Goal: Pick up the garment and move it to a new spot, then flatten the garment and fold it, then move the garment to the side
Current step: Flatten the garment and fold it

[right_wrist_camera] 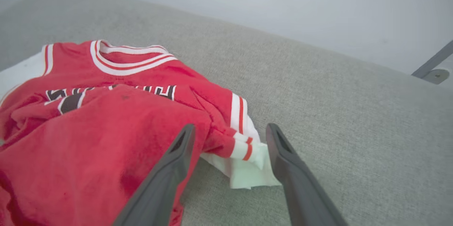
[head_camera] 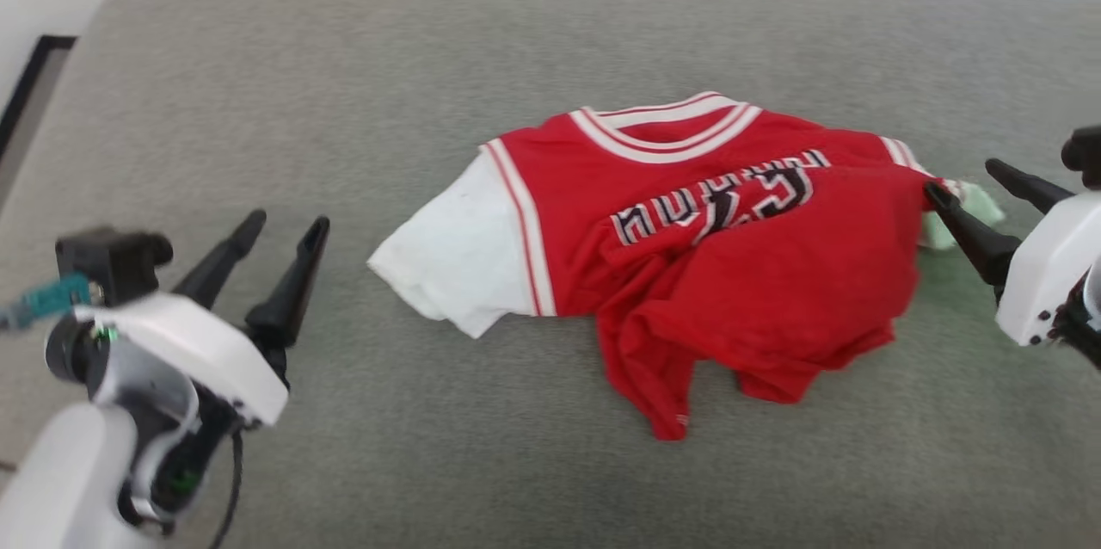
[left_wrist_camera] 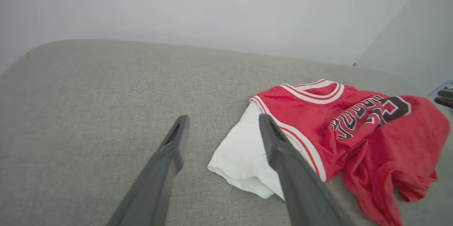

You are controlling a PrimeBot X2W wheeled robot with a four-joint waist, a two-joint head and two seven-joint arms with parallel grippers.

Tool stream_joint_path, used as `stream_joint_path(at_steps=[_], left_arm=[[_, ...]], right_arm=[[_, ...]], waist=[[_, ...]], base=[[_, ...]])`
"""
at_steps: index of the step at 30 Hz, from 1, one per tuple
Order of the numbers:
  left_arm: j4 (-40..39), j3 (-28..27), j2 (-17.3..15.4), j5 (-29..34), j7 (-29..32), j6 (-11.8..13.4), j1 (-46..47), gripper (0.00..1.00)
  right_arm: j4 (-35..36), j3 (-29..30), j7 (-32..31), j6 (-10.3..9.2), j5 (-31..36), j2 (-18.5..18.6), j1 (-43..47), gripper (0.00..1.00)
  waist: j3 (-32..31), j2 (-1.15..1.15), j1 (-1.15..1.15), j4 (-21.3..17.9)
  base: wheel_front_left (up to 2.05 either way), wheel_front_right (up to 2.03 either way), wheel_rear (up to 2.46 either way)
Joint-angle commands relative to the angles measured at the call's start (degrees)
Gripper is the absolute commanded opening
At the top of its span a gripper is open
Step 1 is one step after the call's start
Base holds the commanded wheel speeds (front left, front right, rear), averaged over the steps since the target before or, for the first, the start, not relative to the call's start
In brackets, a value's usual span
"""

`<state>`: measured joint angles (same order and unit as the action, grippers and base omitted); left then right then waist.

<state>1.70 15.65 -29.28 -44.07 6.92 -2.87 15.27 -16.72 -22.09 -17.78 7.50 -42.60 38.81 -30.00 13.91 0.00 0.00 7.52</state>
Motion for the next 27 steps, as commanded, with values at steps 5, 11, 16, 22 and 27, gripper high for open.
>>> stream_joint_path(at_steps=[5, 11, 16, 22, 27], left_arm=[[2.81, 0.34, -1.67, -3.36, 7.91, 0.16, 5.45, 1.0], [7.71, 2.22, -2.7, -5.38, 18.38, 0.89, 12.93, 1.0], [13.68, 4.44, -2.15, -7.27, 28.18, 2.56, 19.7, 1.0], [19.61, 7.37, -1.12, -8.25, 39.56, 6.24, 24.98, 1.0], [21.83, 8.67, -0.63, -8.74, 45.41, 8.92, 26.93, 1.0]], right_arm=[[5.81, 6.52, 5.44, -0.02, 5.68, -4.32, 6.02, 1.0], [12.08, 14.5, 11.08, -0.02, 12.68, -10.89, 10.84, 1.0], [16.08, 17.56, 12.79, -0.01, 16.56, -15.23, 12.97, 1.0], [18.07, 18.8, 11.55, -0.02, 17.54, -17.0, 13.45, 1.0], [18.95, 19.41, 11.19, -0.02, 17.19, -16.58, 12.94, 1.0]], waist=[[0.48, 0.0, 0.0, -4.01], [1.32, 0.0, 0.0, -6.58], [2.39, 0.0, 0.0, -8.36], [3.75, 0.0, 0.0, -10.23], [4.55, 0.0, 0.0, -11.09]], base=[[0.0, 0.0, 0.0], [0.0, 0.0, 0.0], [0.0, 0.0, 0.0], [0.0, 0.0, 0.0], [0.0, 0.0, 0.0]])
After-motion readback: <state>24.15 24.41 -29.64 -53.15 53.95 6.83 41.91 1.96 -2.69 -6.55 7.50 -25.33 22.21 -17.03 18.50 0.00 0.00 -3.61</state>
